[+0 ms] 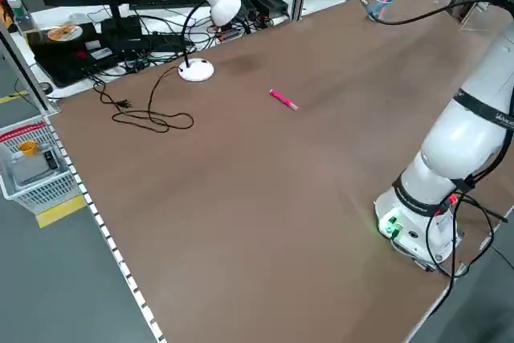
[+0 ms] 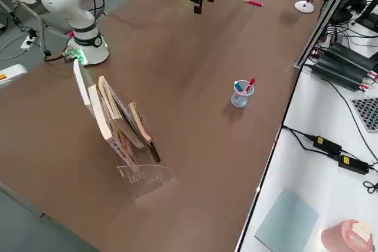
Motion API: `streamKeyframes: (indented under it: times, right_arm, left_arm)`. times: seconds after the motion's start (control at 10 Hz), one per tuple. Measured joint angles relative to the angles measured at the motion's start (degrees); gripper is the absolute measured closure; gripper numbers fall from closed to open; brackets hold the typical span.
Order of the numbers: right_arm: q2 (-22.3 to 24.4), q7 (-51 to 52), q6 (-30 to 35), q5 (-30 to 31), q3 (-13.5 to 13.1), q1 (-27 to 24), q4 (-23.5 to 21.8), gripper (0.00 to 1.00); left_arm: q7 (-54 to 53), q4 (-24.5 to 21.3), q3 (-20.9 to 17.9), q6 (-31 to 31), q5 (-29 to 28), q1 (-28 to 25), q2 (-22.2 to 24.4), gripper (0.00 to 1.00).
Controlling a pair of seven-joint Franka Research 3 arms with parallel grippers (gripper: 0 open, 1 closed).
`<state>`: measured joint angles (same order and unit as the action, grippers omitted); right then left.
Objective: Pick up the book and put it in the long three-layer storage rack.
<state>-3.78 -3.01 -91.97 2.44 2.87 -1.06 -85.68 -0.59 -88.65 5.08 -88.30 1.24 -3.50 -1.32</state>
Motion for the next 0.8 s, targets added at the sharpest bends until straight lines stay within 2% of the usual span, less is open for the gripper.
streamKeyframes:
  times: [0.3,0.8]
  right_arm:
    - [1.1,0.0,-1.4,0.0,0.0,0.0,-1.9,0.00]
    - [2.6,0.0,-0.6,0.0,0.1,0.1,-1.7,0.00]
  left_arm:
    - [-0.1,0.0,0.0,-0.1,0.0,0.0,0.0,0.01]
    - [-0.1,0.0,0.0,-0.2,0.0,0.0,-0.1,0.01]
